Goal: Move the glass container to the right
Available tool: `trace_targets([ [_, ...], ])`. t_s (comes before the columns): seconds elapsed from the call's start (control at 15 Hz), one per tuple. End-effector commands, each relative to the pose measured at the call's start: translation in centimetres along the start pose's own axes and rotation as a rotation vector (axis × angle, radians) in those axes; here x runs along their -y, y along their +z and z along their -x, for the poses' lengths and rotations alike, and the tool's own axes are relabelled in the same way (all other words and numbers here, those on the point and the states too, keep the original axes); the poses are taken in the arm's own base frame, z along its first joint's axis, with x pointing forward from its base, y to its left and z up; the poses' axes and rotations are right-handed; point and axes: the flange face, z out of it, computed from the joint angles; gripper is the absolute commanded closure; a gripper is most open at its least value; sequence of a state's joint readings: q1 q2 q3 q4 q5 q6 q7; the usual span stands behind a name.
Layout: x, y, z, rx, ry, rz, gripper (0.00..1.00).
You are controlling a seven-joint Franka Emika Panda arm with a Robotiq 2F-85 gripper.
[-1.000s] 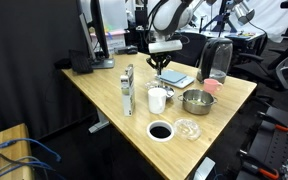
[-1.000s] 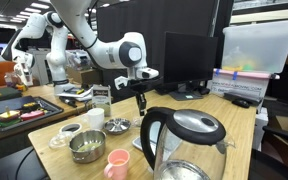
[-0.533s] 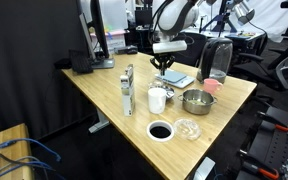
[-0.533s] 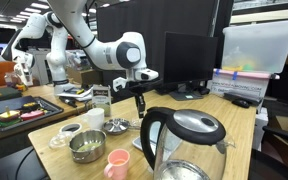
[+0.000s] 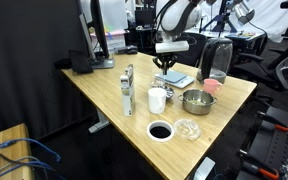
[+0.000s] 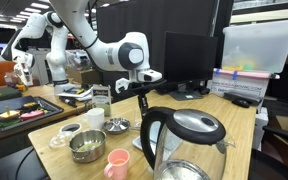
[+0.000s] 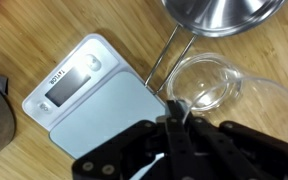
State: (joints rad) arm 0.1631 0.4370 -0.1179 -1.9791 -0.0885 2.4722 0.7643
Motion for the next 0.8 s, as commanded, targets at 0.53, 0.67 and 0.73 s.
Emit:
trace_targets([
  [0.53,0.2,-4.3,0.5,-0.044,0.001,-0.058,0.15],
  [0.67,0.1,-6.8,0.3,-0.072,-0.004,-0.099,0.01],
  [0.73,-0.1,-8.3,0.4,-0.086,-0.012,-0.121,0.0],
])
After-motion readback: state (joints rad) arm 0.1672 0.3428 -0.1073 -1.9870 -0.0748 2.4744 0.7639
